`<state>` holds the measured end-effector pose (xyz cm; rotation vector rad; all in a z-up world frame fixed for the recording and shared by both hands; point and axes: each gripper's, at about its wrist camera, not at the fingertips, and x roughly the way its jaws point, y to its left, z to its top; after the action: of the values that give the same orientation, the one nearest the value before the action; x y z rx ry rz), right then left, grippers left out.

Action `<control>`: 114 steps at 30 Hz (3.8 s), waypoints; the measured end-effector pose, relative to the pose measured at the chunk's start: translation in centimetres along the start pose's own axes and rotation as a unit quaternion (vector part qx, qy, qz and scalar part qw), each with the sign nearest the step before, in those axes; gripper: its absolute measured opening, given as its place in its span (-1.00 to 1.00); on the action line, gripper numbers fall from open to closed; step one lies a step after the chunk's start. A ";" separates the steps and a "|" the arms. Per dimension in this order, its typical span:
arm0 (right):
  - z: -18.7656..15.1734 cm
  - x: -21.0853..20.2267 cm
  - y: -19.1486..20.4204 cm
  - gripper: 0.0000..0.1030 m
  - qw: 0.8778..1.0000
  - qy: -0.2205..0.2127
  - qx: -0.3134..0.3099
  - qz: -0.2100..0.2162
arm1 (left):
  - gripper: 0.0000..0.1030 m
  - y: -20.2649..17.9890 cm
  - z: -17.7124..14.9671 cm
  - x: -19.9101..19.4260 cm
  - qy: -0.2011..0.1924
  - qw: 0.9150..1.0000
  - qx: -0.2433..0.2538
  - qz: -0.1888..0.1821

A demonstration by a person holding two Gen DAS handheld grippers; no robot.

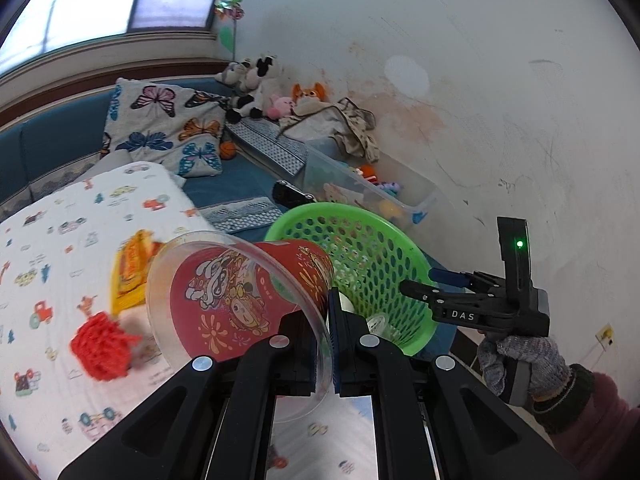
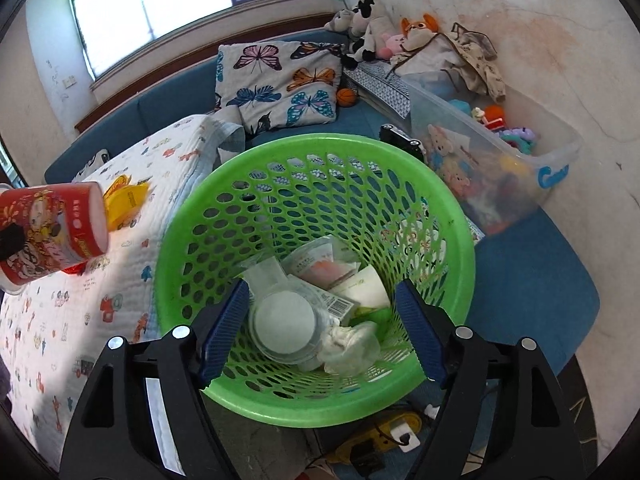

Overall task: Collect trash
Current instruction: 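Lower the red paper cup into the green basket, open the left gripper and withdraw, then grasp the red mesh netting with the left gripper while the right grasps the yellow wrapper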

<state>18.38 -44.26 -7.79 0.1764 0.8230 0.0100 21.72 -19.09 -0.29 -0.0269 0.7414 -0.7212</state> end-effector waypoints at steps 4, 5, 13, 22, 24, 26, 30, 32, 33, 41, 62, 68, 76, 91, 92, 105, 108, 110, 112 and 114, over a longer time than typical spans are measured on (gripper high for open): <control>-0.3 -0.8 -0.4 0.47 1.000 -0.008 -0.004 -0.004 | -0.89 -1.3 0.6 2.0 0.014 1.000 0.016 -0.004; -0.4 -1.1 -0.5 0.47 1.000 -0.010 -0.007 -0.006 | -0.89 -1.6 0.7 2.6 0.019 1.000 0.019 -0.006; -1.1 -2.7 -1.2 0.49 1.000 -0.024 -0.005 -0.007 | -0.89 -3.5 1.2 7.0 0.057 0.998 0.028 -0.015; -2.1 -2.9 -2.3 0.49 1.000 -0.017 0.003 -0.004 | -0.89 -5.1 1.6 11.8 0.098 0.994 0.043 -0.013; -2.3 -2.8 -2.5 0.49 1.000 -0.015 0.006 -0.003 | -0.89 -5.2 1.7 12.8 0.107 0.993 0.044 -0.010; -2.4 -2.8 -2.7 0.49 1.000 -0.015 0.008 -0.002 | -0.89 -5.1 1.7 13.6 0.114 0.993 0.042 -0.008; -2.6 -2.7 -3.0 0.49 1.000 -0.012 0.012 0.001 | -0.81 -4.6 2.1 15.5 0.129 0.991 0.033 0.002; -2.7 -2.6 -3.0 0.49 1.000 -0.010 0.011 0.001 | -0.77 -4.3 2.1 15.9 0.133 0.991 0.029 0.003; -2.7 -2.5 -3.0 0.49 1.000 -0.009 0.011 0.001 | -0.74 -4.2 2.0 16.0 0.134 0.991 0.027 0.004; -2.9 -2.5 -2.8 0.49 1.000 -0.010 0.013 0.004 | -0.39 -4.3 1.3 14.8 0.131 0.991 0.030 -0.009; -1.7 -3.6 3.2 0.49 0.999 -0.028 -0.030 0.031 | -0.30 3.0 -1.6 2.7 0.043 0.997 -0.027 0.056; -1.0 -3.1 5.9 0.50 0.997 -0.028 -0.052 0.047 | -0.16 7.8 -2.6 -0.5 0.020 0.991 -0.056 0.122; -0.3 -1.8 9.3 0.51 0.995 -0.020 -0.075 0.068 | 0.06 12.3 -3.1 -2.3 0.007 0.983 -0.091 0.157; 1.0 0.6 12.7 0.51 0.992 -0.006 -0.092 0.086 | 0.19 15.2 -4.2 0.7 0.039 0.979 -0.104 0.170; 1.1 0.8 12.9 0.51 0.992 -0.004 -0.093 0.088 | 0.17 15.4 -4.1 0.7 0.039 0.979 -0.104 0.171; 2.3 2.1 16.0 0.51 0.989 -0.002 -0.112 0.101 | 0.04 16.9 -3.7 1.2 0.041 0.980 -0.091 0.174; 2.3 2.4 16.4 0.51 0.988 0.000 -0.115 0.101 | -0.07 17.1 -3.6 1.4 0.042 0.980 -0.085 0.174; 2.4 2.4 16.5 0.51 0.988 0.000 -0.115 0.101 | -0.16 17.1 -3.6 1.3 0.039 0.981 -0.089 0.166; 2.5 2.5 16.6 0.51 0.988 0.000 -0.115 0.101 | -0.26 17.0 -3.7 0.9 0.034 0.982 -0.088 0.164; 2.8 2.6 16.8 0.51 0.988 0.001 -0.116 0.102 | -0.31 17.0 -3.7 0.3 0.028 0.983 -0.092 0.159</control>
<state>23.16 -27.96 -5.15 0.0395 0.7953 0.2981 29.58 -5.54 -7.78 -0.0549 0.8407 -0.3483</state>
